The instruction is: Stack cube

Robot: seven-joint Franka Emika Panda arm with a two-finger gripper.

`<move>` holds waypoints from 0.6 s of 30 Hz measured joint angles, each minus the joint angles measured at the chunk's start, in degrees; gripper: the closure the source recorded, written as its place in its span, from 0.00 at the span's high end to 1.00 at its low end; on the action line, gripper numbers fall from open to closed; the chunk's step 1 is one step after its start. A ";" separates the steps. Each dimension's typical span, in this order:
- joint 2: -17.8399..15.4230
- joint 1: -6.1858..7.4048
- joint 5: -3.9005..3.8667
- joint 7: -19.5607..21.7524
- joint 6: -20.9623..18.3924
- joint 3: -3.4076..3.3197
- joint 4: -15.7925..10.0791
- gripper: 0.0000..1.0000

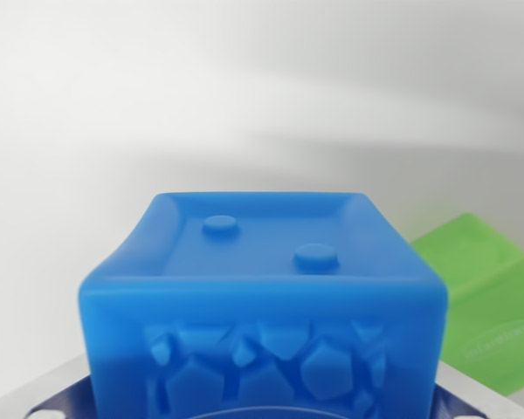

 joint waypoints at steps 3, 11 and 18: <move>-0.70 -0.46 -0.02 -1.91 -0.56 -0.01 -0.17 0.00; -2.43 -1.62 -0.05 -6.84 -1.99 -0.03 -0.46 0.00; -4.01 -2.61 -0.07 -11.35 -3.39 -0.13 -0.69 0.00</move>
